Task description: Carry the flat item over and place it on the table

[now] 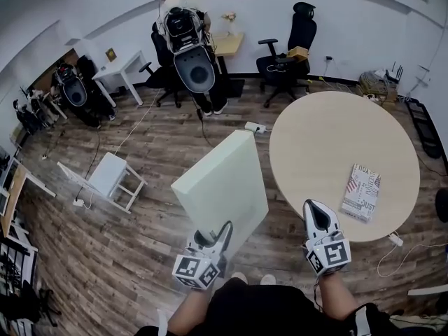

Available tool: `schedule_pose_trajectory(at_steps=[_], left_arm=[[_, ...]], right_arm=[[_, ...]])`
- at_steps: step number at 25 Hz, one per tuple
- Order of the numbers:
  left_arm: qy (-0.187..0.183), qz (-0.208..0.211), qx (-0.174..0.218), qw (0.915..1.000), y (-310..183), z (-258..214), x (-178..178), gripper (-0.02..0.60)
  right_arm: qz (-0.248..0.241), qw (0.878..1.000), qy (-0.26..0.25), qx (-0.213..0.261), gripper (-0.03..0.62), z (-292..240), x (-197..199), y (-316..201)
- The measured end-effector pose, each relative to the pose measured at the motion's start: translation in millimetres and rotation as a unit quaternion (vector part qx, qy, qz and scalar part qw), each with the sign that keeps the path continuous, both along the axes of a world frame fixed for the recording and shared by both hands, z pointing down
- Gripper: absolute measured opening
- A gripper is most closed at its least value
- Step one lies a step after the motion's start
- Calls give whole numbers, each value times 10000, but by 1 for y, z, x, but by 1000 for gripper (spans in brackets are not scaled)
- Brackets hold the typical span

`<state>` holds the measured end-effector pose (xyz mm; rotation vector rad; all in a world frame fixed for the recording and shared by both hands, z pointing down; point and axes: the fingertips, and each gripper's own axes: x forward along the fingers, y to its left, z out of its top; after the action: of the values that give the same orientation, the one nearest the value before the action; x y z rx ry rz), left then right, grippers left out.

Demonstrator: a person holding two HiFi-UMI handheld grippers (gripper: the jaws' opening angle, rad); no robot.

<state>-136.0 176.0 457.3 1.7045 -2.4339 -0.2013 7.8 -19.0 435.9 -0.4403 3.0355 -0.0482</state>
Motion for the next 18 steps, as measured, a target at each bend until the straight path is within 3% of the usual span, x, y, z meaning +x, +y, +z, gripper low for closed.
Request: schedule_pose_trajectory(at_steps=[8,18], left_arm=[[143,402,-140,9990,-52,19,-22,247],[342,1272,-136,9912,-155,27,-96,247]], right_arm=[[278,9996,-105,12,-3,4,-14,-45],[1026,9946,-80,120,-3,1,-65,-117]])
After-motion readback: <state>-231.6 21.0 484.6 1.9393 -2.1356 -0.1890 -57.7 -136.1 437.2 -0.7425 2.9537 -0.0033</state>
